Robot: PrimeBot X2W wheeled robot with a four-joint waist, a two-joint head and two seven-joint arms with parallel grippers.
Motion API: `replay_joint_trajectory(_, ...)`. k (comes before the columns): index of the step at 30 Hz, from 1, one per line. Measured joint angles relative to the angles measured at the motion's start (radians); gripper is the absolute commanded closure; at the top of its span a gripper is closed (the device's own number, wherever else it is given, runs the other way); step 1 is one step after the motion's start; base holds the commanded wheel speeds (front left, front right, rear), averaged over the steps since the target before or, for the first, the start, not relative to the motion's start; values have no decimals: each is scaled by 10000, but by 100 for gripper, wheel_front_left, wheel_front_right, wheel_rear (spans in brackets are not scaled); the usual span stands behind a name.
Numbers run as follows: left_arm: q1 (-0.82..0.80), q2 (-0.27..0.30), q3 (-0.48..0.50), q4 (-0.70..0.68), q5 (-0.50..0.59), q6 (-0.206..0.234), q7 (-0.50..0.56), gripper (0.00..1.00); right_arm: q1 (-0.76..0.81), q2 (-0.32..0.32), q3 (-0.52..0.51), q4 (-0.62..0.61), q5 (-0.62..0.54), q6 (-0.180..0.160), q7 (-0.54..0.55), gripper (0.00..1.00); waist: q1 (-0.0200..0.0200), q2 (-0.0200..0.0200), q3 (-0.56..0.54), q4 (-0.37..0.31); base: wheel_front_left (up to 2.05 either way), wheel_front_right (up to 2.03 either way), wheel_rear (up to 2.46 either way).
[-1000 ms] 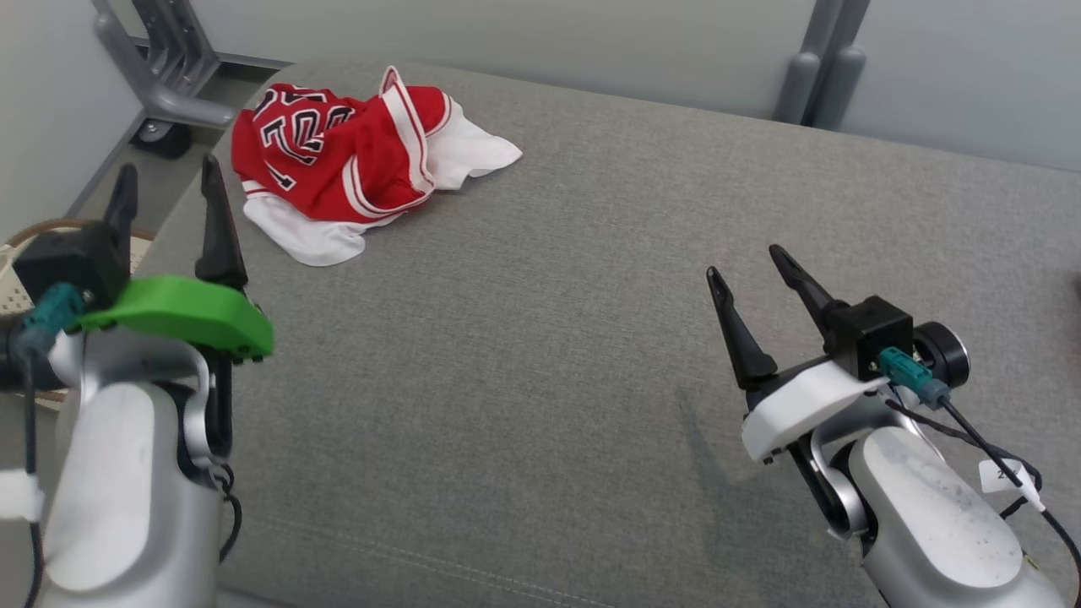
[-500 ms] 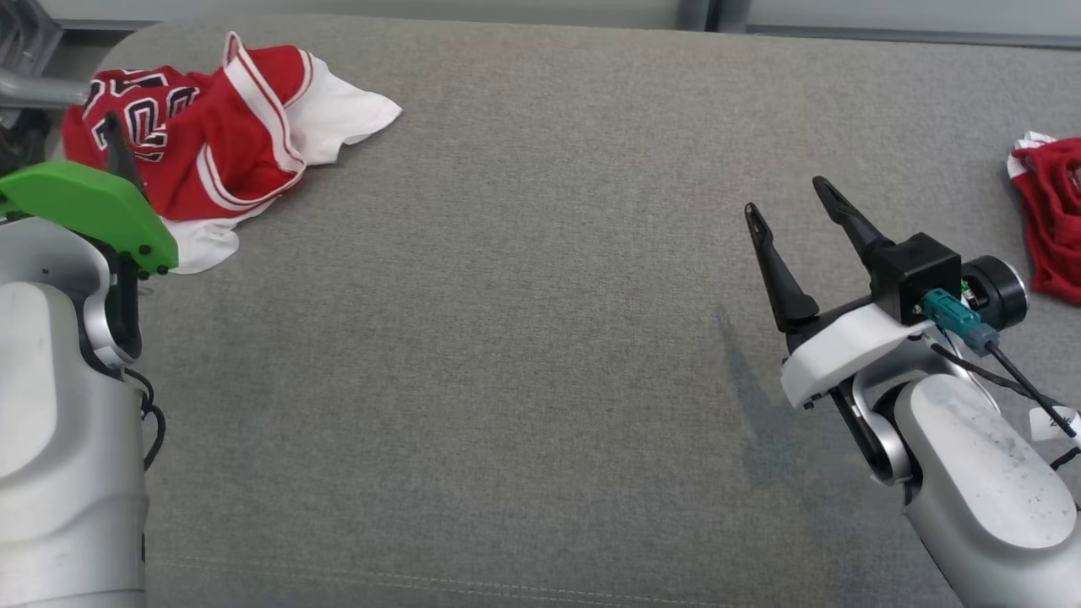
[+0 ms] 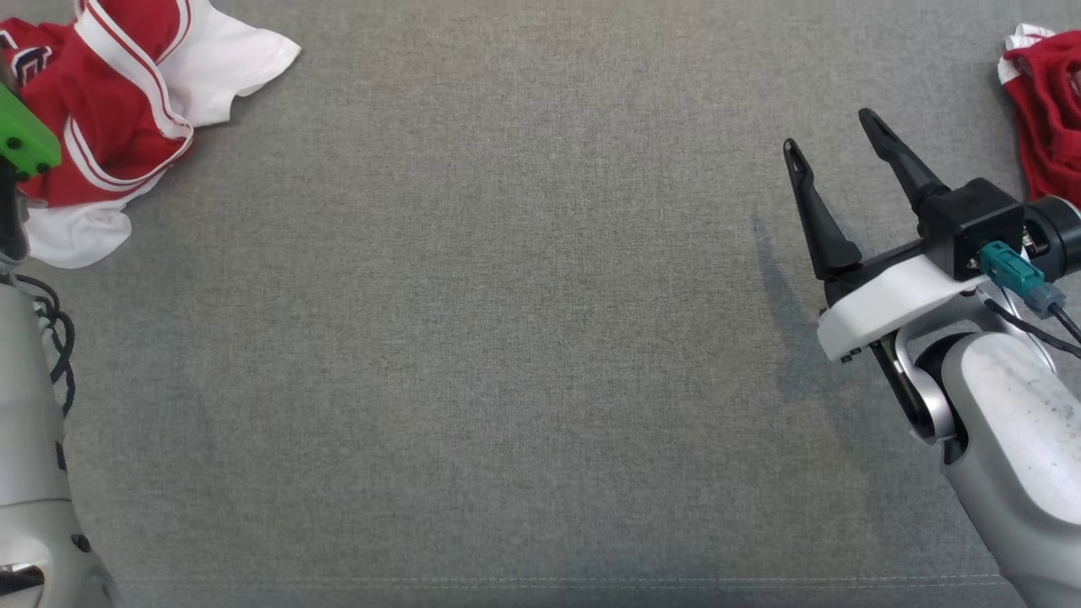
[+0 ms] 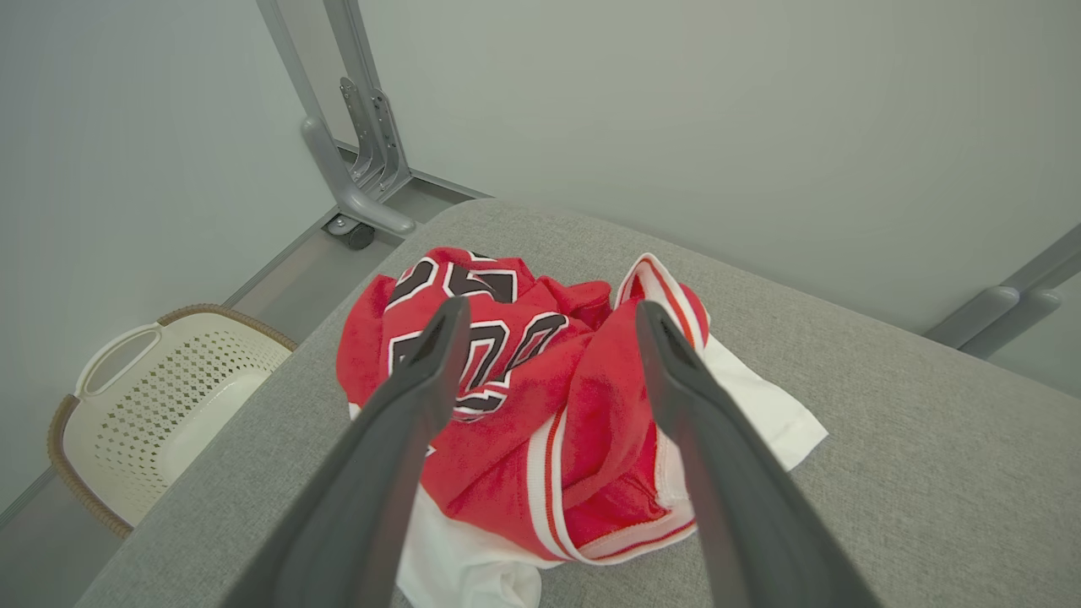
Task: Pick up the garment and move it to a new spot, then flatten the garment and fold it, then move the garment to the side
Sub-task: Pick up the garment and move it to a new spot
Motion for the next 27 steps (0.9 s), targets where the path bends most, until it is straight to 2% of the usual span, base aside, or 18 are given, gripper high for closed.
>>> replay_joint_trajectory(6, -516, 228, 426, 391, -2, 2, 86, 0, -399, -81, -82, -420, -205, 0, 92, 0, 0, -1, 661, -179, 0, 0, 0)
replay_joint_trajectory(13, -917, 228, 679, 976, -10, 2, 173, 0, -610, -224, -194, -681, -278, -2, 102, 0, 1, 0, 1245, -393, 0, 0, 0)
replay_joint_trajectory(23, -956, 274, 723, 1712, -6, 2, 174, 0, -786, -305, -219, -909, -303, -2, 192, 0, 1, -1, 1659, -680, 0, 0, 0)
replay_joint_trajectory(27, -956, 481, 861, 2023, 23, 2, 69, 0, -798, -343, -274, -1024, -343, -2, 192, 0, 1, 0, 1806, -820, 0, 0, 0)
